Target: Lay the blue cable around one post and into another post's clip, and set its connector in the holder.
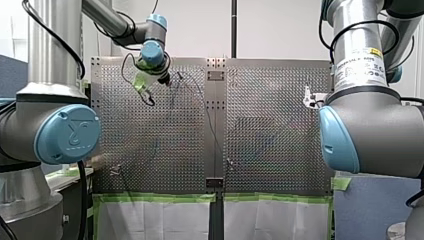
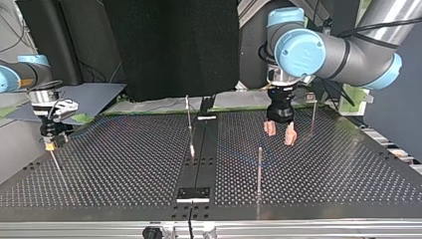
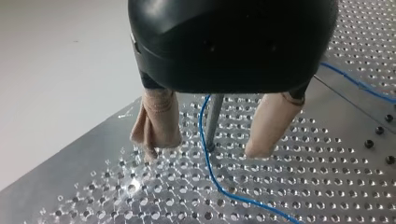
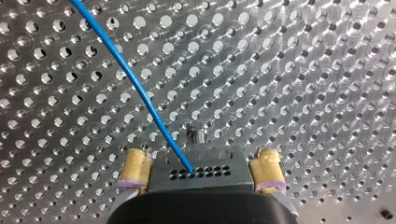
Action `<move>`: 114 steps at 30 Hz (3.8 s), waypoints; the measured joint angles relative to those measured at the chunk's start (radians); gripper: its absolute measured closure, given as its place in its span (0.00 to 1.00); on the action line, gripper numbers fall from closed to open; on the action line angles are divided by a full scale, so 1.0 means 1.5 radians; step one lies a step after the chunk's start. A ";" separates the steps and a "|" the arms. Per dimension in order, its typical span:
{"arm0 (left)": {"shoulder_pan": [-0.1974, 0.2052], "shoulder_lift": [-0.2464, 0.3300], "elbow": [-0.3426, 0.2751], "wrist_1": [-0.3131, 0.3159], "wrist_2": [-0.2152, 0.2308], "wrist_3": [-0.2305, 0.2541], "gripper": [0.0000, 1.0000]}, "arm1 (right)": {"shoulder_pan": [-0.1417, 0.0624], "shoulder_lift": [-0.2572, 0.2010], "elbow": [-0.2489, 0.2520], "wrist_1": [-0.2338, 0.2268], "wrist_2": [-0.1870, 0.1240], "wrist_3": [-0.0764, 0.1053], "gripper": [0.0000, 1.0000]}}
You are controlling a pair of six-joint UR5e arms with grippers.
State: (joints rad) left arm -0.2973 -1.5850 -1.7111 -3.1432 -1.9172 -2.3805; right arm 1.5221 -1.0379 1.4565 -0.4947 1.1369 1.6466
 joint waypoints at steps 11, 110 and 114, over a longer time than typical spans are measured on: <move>-0.006 0.001 0.059 -0.060 0.005 0.062 0.00 | 0.000 0.000 0.000 0.002 0.000 -0.002 0.00; -0.017 0.000 0.158 -0.147 0.091 0.513 0.00 | 0.000 0.000 -0.003 0.009 0.000 -0.005 0.00; -0.023 0.000 0.139 -0.133 0.098 0.512 0.00 | 0.000 0.000 -0.003 0.012 0.000 -0.004 0.00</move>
State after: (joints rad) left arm -0.3326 -1.5853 -1.5019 -3.3423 -1.7698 -1.6118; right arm 1.5225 -1.0382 1.4521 -0.4773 1.1368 1.6399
